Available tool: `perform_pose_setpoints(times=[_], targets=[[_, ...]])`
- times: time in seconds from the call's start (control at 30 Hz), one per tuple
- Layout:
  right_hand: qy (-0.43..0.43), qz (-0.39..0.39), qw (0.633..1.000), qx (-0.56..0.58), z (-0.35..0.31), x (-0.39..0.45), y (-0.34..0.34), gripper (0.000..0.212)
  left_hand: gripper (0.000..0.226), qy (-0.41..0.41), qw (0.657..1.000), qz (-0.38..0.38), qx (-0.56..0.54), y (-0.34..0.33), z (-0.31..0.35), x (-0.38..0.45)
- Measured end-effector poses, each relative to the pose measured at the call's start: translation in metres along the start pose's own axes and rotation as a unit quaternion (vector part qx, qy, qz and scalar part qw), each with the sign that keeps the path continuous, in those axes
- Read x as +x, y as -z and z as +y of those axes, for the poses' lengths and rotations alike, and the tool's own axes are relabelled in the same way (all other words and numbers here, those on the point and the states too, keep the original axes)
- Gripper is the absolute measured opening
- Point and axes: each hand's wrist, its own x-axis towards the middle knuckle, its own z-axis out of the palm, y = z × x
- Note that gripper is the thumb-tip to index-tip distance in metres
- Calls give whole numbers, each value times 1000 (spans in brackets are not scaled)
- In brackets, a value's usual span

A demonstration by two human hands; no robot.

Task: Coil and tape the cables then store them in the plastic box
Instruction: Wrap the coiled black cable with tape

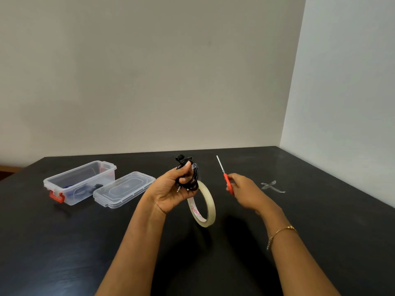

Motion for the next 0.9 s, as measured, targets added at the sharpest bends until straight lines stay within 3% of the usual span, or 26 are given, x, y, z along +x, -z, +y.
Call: perform_pose_setpoints(times=[0.13, 0.3, 0.5, 0.67, 0.9], targets=[[30, -19, 995, 93, -11, -6, -5, 36, 11, -4, 1000, 2, -8, 5, 3, -1], [120, 5, 989, 90, -13, -14, 11, 41, 12, -12, 1000, -10, -4, 12, 7, -3], [123, -98, 988, -1, -11, -25, 31, 59, 16, -11, 993, -70, 98, 17, 13, -6], [142, -113, 983, -23, -11, -25, 35, 57, 15, -16, 984, -90, 156, 16, 17, -7], [174, -102, 977, -69, -17, -26, 32, 58, 10, -19, 987, -82, 136, 13, 16, -9]])
